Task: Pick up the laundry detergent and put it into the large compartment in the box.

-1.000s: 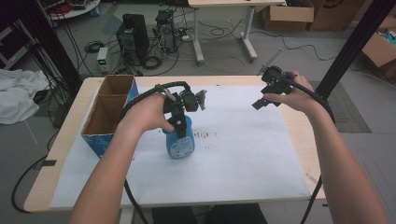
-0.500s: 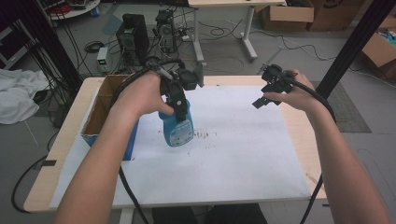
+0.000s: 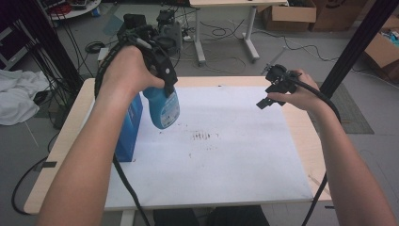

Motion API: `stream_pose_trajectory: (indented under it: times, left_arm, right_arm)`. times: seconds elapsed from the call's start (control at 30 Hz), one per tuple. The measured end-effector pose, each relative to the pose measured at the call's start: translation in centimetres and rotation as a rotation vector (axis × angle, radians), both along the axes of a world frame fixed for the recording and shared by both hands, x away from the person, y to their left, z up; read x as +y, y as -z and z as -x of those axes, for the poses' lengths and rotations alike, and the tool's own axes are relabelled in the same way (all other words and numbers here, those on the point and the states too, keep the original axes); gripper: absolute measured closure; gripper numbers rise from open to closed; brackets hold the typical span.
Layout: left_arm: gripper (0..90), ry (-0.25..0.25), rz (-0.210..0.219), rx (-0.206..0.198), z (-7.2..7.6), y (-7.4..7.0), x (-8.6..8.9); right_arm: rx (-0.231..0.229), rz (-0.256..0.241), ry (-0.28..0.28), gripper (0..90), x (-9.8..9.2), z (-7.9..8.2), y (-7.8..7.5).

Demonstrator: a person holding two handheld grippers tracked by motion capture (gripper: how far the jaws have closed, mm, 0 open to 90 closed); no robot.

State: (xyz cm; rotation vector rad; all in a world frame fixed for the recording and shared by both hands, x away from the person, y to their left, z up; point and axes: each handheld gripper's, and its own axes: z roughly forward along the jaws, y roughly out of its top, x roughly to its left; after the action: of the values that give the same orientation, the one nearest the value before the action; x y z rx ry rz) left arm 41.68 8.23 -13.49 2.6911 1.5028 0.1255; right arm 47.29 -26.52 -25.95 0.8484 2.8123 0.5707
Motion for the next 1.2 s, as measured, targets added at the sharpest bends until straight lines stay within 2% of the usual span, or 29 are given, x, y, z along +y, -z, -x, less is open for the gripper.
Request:
stream_pose_trajectory:
  times: [0.03,0.07,0.17,0.2,0.23,0.43,0.63,0.83,1.03,1.2]
  left_arm:
    - [37.9,-0.025,0.004,-0.005,-0.1,-0.4,0.5]
    - [37.9,-0.075,0.014,-0.005,-0.3,-0.7,1.1]
    - [37.9,-0.165,0.029,-0.017,-0.5,-1.5,2.6]
    - [37.9,-0.179,0.031,-0.020,-0.5,-1.6,2.9]
    - [37.9,-0.219,0.037,-0.025,-0.6,-1.9,3.7]
    - [37.9,-0.350,0.035,-0.046,-0.6,-3.0,6.9]
    - [37.9,-0.445,0.028,-0.059,-0.3,-3.7,10.3]
    - [37.9,-0.535,0.037,-0.064,0.0,-3.5,13.1]
    - [38.0,-0.573,0.006,-0.065,0.2,-3.1,14.7]
    - [37.9,-0.579,0.010,-0.063,0.2,-2.7,15.2]
  right_arm:
    - [0.001,0.001,0.000,21.4,0.0,0.0,0.0]
    - [0.002,0.001,0.000,21.6,0.0,0.0,0.0]
    - [0.001,0.003,0.003,21.6,-0.1,0.0,-0.1]
    - [-0.001,0.002,-0.001,21.7,-0.2,0.0,-0.2]
    - [-0.001,0.001,0.000,21.7,-0.2,0.0,-0.2]
    - [-0.003,0.003,0.000,21.8,-0.3,0.0,-0.4]
    - [-0.004,0.003,0.002,21.8,-0.5,0.1,-0.4]
    - [0.000,0.006,0.001,21.8,-0.5,0.0,-0.2]
    - [0.003,0.007,0.008,21.8,-0.7,0.0,-0.1]
    - [0.004,0.008,0.011,21.8,-0.7,0.0,-0.1]
